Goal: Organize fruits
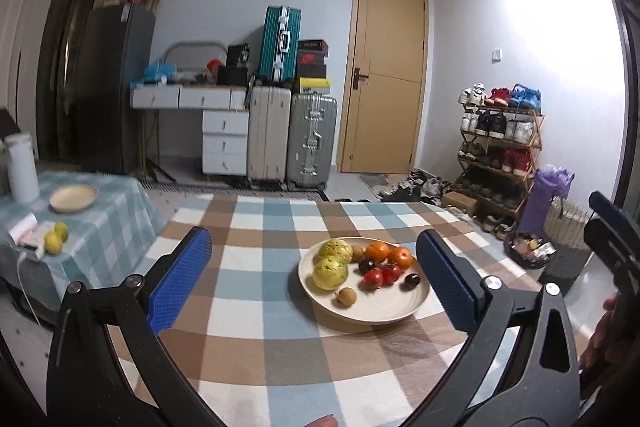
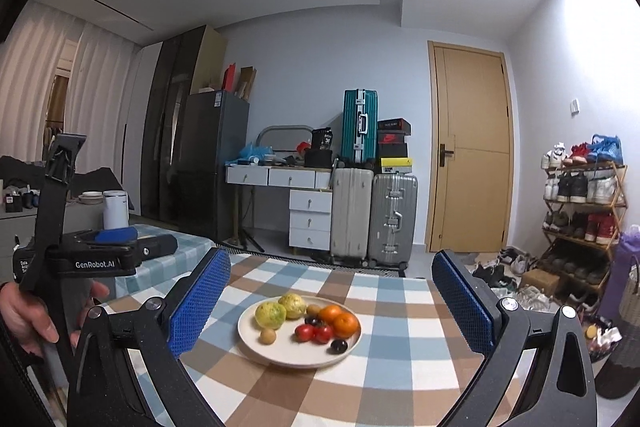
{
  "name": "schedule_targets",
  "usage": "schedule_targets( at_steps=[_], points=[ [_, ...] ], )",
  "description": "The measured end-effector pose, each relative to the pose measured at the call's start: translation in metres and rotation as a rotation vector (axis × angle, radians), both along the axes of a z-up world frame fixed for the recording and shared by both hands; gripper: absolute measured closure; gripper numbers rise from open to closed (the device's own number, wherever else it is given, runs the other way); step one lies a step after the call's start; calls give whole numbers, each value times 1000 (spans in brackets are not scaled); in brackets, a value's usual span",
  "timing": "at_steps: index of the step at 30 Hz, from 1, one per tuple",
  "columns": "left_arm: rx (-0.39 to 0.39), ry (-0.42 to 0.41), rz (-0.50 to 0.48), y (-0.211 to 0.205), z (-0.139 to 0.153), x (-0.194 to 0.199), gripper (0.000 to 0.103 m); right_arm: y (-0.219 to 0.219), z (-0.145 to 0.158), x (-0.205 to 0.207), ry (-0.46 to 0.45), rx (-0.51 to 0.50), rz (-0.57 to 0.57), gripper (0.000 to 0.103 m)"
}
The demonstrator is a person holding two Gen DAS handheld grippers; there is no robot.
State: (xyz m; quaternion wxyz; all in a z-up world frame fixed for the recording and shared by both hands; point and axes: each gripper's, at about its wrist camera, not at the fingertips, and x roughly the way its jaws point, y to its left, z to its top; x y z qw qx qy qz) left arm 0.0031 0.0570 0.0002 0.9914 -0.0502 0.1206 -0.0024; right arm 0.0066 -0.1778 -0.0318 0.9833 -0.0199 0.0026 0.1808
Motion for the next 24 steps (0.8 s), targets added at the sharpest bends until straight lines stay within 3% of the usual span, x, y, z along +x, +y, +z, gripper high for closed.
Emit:
schedule_targets(
  at_steps=[7, 17, 24],
  points=[
    [37, 26, 27, -1, -31, 12, 1, -10, -31, 18, 47, 47, 14, 0],
    [60, 79, 74, 10, -81, 26, 1, -2, -65, 39, 111, -18, -3, 0],
    [79, 89, 62, 10, -86, 31, 1, 0, -68, 55, 185, -26, -11, 0]
  ],
)
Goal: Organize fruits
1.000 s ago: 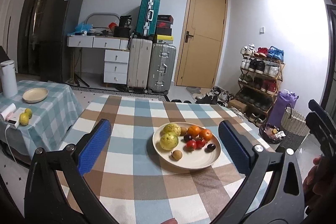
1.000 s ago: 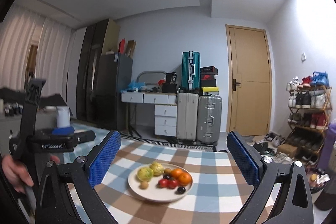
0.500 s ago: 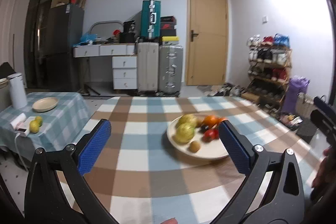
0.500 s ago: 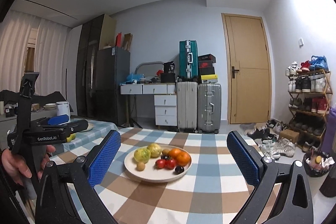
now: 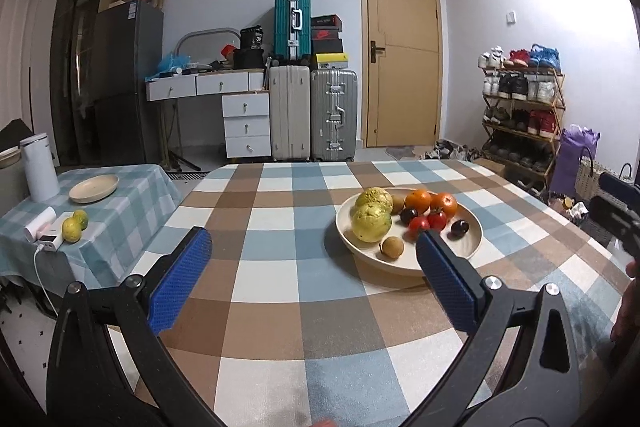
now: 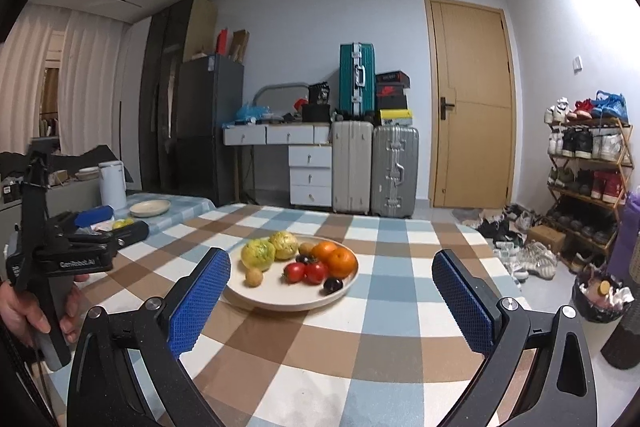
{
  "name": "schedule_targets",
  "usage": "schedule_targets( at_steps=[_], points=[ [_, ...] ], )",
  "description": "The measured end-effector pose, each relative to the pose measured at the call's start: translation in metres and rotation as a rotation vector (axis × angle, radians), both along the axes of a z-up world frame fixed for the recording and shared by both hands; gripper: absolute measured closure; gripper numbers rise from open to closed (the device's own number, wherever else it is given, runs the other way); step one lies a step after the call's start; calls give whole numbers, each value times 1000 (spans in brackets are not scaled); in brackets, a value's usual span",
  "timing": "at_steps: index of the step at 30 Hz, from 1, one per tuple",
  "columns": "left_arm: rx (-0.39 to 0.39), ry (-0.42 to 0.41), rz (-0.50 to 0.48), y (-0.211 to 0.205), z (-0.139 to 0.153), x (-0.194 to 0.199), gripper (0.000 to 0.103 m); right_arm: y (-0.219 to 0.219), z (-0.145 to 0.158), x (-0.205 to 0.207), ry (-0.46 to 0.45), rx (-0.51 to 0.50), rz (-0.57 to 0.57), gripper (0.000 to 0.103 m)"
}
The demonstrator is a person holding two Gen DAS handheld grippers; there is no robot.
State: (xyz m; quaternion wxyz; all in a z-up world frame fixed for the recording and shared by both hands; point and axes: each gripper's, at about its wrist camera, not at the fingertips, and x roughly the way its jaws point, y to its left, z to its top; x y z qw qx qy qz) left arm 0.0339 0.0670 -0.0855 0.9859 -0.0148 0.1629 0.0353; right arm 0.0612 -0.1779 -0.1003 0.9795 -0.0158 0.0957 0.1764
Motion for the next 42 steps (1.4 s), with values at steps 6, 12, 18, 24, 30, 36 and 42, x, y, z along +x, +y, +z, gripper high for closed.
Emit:
schedule_targets(
  at_steps=[6, 12, 18, 24, 30, 36, 42],
  points=[
    [-2, -5, 4, 2, 3, -4, 1, 0, -9, 17, 87, -8, -26, 0],
    [0, -6, 3, 2, 4, -4, 1, 0, -13, 17, 86, -16, -8, 0],
    [-1, -6, 3, 2, 4, -5, 1, -1, -13, 16, 86, -15, -8, 0],
    [-1, -6, 4, 3, 3, -4, 1, 0, -13, 16, 87, -14, -7, 0],
    [-4, 2, 10, 3, 3, -5, 1, -1, -13, 15, 87, -13, -6, 0],
    [4, -6, 6, 0, 3, -5, 1, -1, -13, 15, 87, -13, -7, 0],
    [3, -7, 5, -1, 2, -5, 1, -1, -13, 15, 87, -13, -7, 0]
  ],
)
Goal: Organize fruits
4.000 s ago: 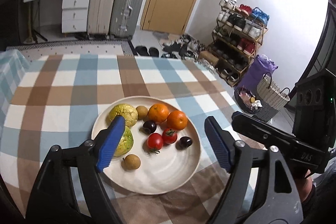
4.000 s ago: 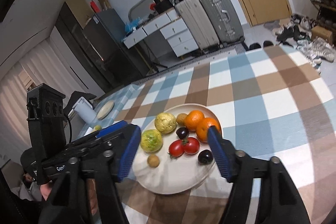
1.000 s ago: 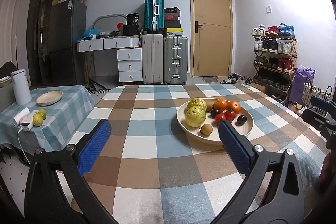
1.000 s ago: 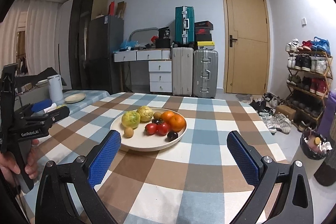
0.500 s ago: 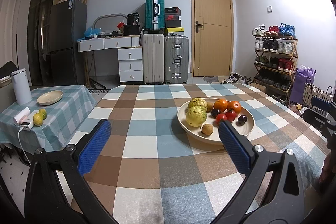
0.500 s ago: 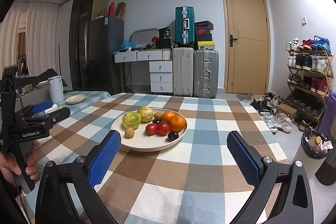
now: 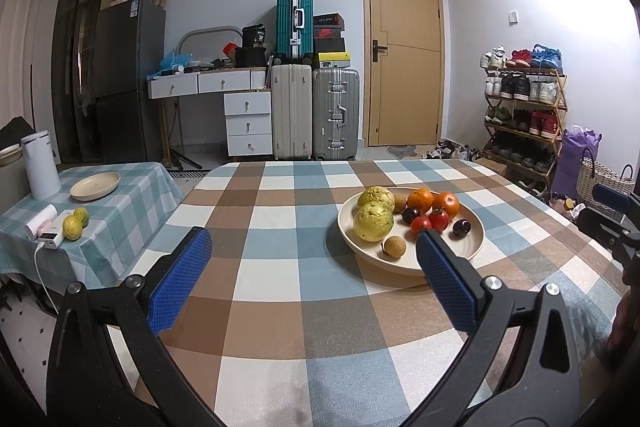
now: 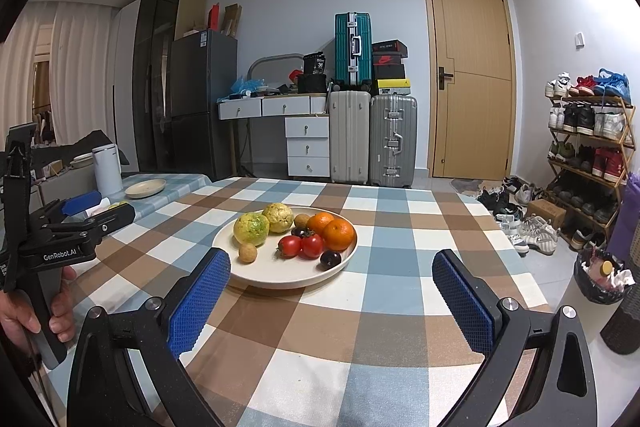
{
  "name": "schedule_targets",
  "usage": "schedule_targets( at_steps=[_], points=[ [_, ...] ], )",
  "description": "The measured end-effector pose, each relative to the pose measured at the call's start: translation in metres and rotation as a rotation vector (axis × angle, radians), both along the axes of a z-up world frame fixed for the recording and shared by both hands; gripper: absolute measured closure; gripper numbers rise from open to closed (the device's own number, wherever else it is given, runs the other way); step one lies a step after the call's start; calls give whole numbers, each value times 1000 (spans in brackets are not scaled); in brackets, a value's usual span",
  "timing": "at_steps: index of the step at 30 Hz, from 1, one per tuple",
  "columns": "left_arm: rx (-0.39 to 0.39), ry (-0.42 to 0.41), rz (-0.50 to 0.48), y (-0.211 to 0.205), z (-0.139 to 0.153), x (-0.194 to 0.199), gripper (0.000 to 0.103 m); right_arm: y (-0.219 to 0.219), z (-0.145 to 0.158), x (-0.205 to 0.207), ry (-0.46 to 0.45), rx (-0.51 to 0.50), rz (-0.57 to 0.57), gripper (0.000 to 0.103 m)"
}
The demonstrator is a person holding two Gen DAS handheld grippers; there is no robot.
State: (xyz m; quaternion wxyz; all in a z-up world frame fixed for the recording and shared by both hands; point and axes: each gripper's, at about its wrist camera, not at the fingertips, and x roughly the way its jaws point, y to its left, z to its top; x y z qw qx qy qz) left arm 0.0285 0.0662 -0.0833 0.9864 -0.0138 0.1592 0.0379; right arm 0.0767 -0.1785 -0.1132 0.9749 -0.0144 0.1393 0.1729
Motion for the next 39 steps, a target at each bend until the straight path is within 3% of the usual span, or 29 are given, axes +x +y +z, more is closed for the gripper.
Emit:
schedule_targets(
  at_steps=[39],
  points=[
    [-2, 1, -8, -2, 0, 0, 1, 0, 0, 0, 0, -1, 0, 0]
  ],
)
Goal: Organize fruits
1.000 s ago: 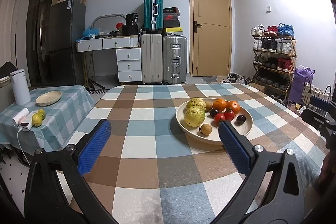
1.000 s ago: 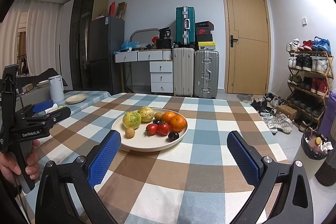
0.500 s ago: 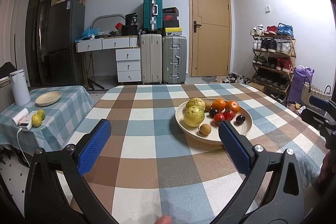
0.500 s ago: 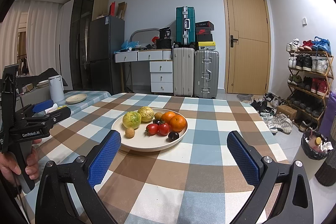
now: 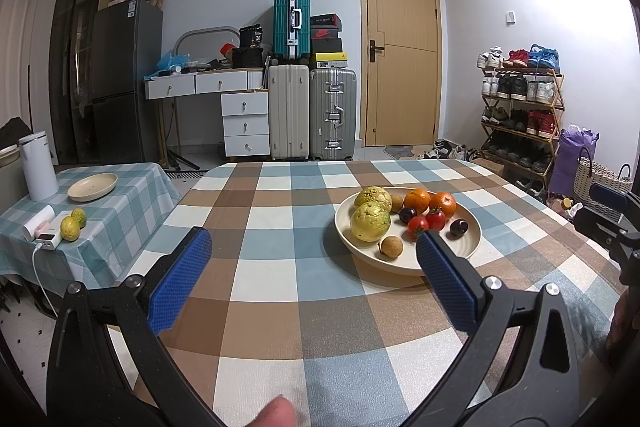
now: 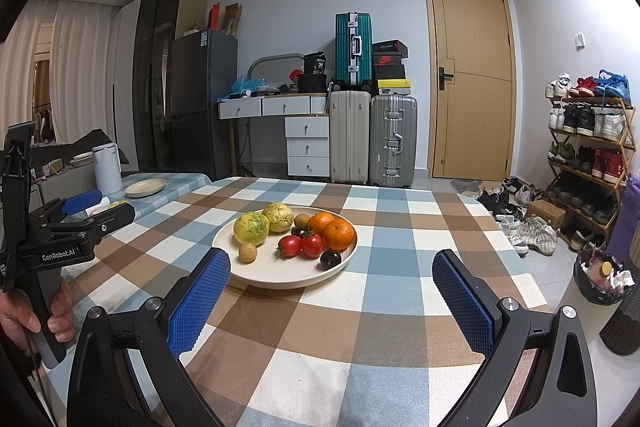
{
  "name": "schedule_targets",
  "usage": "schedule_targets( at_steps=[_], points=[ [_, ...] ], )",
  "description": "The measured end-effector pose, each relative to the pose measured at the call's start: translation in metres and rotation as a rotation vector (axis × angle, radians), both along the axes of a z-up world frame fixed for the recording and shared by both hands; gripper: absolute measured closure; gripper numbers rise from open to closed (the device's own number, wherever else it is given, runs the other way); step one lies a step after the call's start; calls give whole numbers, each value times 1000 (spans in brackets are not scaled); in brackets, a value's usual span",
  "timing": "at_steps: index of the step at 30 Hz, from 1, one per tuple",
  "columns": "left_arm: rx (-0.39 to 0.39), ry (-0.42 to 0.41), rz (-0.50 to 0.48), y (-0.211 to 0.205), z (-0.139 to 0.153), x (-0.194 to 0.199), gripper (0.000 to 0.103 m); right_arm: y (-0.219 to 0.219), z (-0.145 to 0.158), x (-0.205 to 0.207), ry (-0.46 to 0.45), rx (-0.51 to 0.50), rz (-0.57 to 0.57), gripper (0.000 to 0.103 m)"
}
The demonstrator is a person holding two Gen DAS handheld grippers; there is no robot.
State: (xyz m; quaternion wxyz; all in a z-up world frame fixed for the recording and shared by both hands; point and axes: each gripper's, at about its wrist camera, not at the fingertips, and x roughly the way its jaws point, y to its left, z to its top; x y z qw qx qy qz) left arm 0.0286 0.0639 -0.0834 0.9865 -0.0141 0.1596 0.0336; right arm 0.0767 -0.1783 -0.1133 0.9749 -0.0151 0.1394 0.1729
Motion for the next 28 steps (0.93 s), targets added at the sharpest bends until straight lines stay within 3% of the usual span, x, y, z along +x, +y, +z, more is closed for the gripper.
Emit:
schedule_targets(
  at_steps=[28],
  points=[
    [-2, 0, -7, -3, -1, 3, 1, 0, 0, 0, 1, -1, 0, 0]
  ],
)
